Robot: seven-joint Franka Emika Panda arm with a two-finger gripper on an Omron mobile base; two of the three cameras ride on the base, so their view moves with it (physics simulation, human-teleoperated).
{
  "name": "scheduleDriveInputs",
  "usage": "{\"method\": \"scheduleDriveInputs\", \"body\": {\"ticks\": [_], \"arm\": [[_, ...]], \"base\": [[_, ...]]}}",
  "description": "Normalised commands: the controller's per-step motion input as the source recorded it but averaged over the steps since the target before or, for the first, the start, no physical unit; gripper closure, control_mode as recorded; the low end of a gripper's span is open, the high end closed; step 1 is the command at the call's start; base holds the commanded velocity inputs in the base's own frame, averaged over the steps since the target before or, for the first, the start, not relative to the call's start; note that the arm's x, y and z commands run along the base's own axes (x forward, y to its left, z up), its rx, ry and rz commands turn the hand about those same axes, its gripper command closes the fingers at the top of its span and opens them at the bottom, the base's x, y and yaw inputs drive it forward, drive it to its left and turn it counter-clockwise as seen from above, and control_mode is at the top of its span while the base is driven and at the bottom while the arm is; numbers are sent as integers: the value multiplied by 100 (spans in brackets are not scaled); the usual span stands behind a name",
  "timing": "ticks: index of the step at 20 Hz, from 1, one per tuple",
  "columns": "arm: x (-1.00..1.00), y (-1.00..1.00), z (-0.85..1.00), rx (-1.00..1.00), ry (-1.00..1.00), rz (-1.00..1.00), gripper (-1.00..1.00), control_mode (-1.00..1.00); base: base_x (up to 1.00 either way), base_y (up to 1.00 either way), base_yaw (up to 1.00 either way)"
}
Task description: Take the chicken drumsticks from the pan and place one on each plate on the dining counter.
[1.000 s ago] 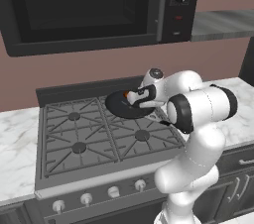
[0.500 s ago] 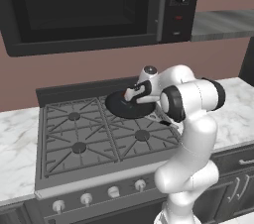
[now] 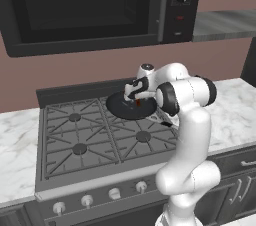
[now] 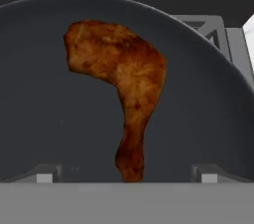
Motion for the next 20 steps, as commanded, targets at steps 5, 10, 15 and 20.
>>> {"method": "scheduleDriveInputs", "body": {"ticks": [5, 10, 15, 20], "arm": [[25, 0, -17, 0, 0, 0, -100, -100], [9, 0, -17, 0, 0, 0, -100, -100], [0, 0, -13, 0, 0, 0, -100, -100], [2, 1, -11, 0, 0, 0, -100, -100]], "base": [[0, 0, 0], [0, 0, 0], [0, 0, 0], [0, 0, 0]]}}
